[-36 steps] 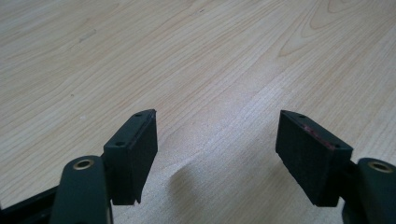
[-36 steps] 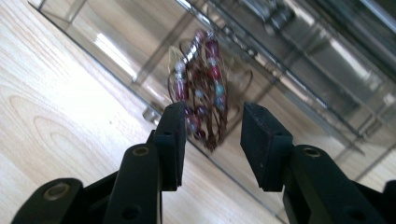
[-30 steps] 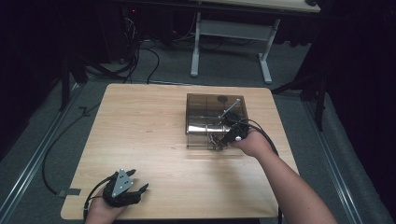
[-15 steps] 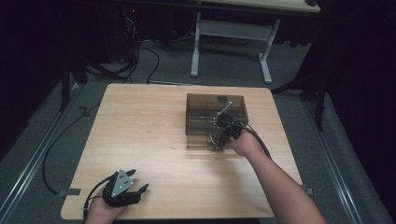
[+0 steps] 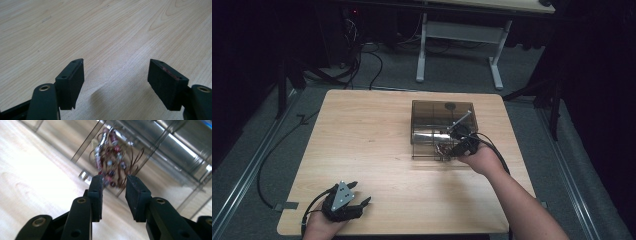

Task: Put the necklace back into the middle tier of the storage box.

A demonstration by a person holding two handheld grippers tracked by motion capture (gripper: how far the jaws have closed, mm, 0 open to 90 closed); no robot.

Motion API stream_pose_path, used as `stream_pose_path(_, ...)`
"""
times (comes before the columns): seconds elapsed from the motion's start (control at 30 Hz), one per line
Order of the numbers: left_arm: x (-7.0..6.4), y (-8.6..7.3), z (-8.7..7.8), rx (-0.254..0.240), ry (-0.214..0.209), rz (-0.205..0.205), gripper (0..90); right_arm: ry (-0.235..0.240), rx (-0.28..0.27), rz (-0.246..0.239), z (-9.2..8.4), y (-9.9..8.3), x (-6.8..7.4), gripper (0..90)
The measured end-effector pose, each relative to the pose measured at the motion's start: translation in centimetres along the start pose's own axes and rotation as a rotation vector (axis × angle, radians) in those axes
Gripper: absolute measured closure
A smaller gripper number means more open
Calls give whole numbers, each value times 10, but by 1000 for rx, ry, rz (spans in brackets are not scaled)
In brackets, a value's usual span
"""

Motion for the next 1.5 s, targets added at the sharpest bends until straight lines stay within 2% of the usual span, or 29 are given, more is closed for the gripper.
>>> stream_pose_path(0.1, 0, 0, 0, 0, 4, -1, 299, 3, -32, 0, -7, -11, 1, 651)
stream_pose_path(0.2, 0, 0, 0, 2, 5, 1, 299, 6, -58, 23, -11, -23, 3, 633)
stream_pose_path(0.23, 0, 0, 0, 2, 6, 0, 299, 5, -81, 22, -12, -26, 3, 633)
stream_pose_path(0.33, 0, 0, 0, -2, 9, 2, 298, 30, -121, 42, -12, -36, 6, 624)
stream_pose_path(0.57, 0, 0, 0, -5, 12, 5, 298, 21, -198, 48, -3, -57, 13, 591)
stream_pose_path(0.73, 1, 0, -1, -13, 11, 1, 297, 21, -257, 83, 9, -72, 15, 557)
stream_pose_path(0.83, 1, 1, -2, -21, 9, -5, 297, 23, -310, 96, 14, -79, 15, 543)
stream_pose_path(0.97, 1, 1, -2, -24, 5, -10, 296, 28, -419, 120, 14, -85, 14, 515)
stream_pose_path(1.1, 1, 1, -2, -29, 3, -11, 295, 0, -504, 132, 16, -95, 13, 503)
stream_pose_path(1.33, 2, 1, -3, -38, 9, -11, 294, -42, -605, 146, 19, -118, 14, 483)
stream_pose_path(1.5, 2, 1, -3, -32, 24, -16, 289, -49, -661, 164, 19, -137, 14, 461)
Point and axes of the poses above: each handheld gripper's, and its own axes: z roughly forward along the jaws, y roughly out of its top, x roughly to its left, the point moved 8 cm from there along z, roughly forward along the jaws, and after that the axes turned 8 degrees about -y, right-handed, at the moved point
